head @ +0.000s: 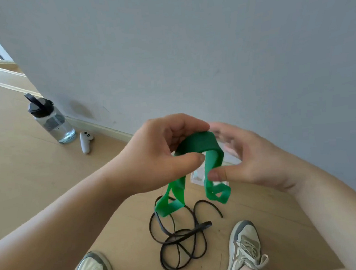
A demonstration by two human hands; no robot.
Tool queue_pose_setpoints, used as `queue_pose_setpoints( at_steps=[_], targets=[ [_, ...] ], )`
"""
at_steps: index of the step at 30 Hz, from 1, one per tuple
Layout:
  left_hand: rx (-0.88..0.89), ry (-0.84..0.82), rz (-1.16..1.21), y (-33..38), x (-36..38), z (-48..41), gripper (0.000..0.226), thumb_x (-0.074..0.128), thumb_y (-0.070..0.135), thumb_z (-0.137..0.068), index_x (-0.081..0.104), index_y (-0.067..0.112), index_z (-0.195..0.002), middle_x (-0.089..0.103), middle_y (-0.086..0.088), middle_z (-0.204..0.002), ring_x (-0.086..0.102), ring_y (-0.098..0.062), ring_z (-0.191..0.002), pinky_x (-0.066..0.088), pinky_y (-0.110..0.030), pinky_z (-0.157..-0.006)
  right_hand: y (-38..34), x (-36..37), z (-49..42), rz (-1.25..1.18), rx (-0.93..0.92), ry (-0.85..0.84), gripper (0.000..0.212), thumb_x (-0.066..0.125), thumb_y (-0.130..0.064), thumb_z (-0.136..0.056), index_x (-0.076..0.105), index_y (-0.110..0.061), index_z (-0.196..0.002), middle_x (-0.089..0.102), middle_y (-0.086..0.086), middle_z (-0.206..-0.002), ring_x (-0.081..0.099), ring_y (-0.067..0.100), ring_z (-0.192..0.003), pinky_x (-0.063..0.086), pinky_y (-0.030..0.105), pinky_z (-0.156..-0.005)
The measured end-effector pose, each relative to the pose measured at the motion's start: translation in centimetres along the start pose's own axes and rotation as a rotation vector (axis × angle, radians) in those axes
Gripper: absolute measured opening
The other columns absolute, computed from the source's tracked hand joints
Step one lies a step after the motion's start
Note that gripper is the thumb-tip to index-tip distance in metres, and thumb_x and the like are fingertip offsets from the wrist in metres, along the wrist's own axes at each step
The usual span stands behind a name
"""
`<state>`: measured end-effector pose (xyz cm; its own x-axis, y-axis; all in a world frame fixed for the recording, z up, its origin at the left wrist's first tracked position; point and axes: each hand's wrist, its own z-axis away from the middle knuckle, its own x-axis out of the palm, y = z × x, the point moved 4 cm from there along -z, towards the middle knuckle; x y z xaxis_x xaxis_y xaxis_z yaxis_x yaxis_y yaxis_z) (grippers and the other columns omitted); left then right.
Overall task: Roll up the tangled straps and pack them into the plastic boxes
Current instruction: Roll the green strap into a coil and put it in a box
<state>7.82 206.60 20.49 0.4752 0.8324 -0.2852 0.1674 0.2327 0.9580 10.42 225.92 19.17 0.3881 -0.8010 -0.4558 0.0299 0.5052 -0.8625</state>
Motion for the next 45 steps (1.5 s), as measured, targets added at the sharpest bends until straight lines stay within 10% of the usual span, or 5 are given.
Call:
queue_pose_setpoints(
  at_steps=[11, 21, 28, 40, 45],
  targets=[
    [-0.022, -0.059, -0.337, -2.9, 0.8, -1.1, 0.061, 0.077, 0.013, -0.078, 0.048, 0.03, -0.129, 0.067, 0.006, -0.094, 0.068, -0.016, -0.081, 0.057, -0.044, -0.077, -1.8, -0.3, -0.1, 0.016, -0.021, 0.232, 0.025, 0.083, -0.019, -0.084, 0.075, -0.031, -0.105, 0.077, -0.013, -0.092, 0.076, 0.011, -0.083, 0.062, 0.032, -0.084],
    [-0.219, -0.101, -0.215, -6.1, -1.3, -0.5, 0.043, 0.077, 0.001, -0.081, 0.063, 0.026, -0.112, 0.074, -0.003, -0.093, 0.071, -0.024, -0.084, 0.06, -0.045, -0.08, 2.0, -3.4, 0.4, 0.016, 0.107, 0.267, 0.013, 0.072, -0.022, -0.094, 0.073, -0.029, -0.105, 0.077, -0.011, -0.092, 0.072, 0.007, -0.089, 0.057, 0.037, -0.09],
    [-0.133, -0.022, 0.107, -1.0, -0.1, -0.4, 0.056, 0.083, -0.009, -0.076, 0.057, 0.019, -0.118, 0.079, -0.009, -0.098, 0.073, -0.045, -0.091, 0.061, -0.058, -0.084, 1.6, -0.3, 0.7, 0.041, 0.174, -0.122, 0.072, 0.09, -0.019, -0.077, 0.056, -0.038, -0.137, 0.072, -0.013, -0.125, 0.06, -0.002, -0.126, 0.038, 0.034, -0.116],
    [-0.099, -0.267, -0.653, -5.0, 0.6, -0.6, 0.05, 0.077, 0.018, -0.077, 0.05, 0.037, -0.115, 0.063, 0.014, -0.101, 0.062, -0.012, -0.095, 0.048, -0.026, -0.075, -1.0, -0.4, 0.3, -0.049, 0.037, 0.126, 0.029, 0.083, -0.014, -0.083, 0.076, -0.026, -0.108, 0.08, 0.002, -0.097, 0.077, 0.022, -0.092, 0.062, 0.045, -0.089],
    [-0.295, -0.213, -0.184, -5.9, -1.6, -0.4, 0.039, 0.094, 0.016, -0.071, 0.068, 0.021, -0.1, 0.076, -0.004, -0.093, 0.072, -0.017, -0.082, 0.057, -0.036, -0.078, 1.2, -2.1, 0.4, 0.127, 0.174, 0.118, 0.026, 0.082, -0.017, -0.086, 0.073, -0.035, -0.102, 0.079, -0.006, -0.092, 0.076, 0.015, -0.087, 0.06, 0.045, -0.092]
  ],
)
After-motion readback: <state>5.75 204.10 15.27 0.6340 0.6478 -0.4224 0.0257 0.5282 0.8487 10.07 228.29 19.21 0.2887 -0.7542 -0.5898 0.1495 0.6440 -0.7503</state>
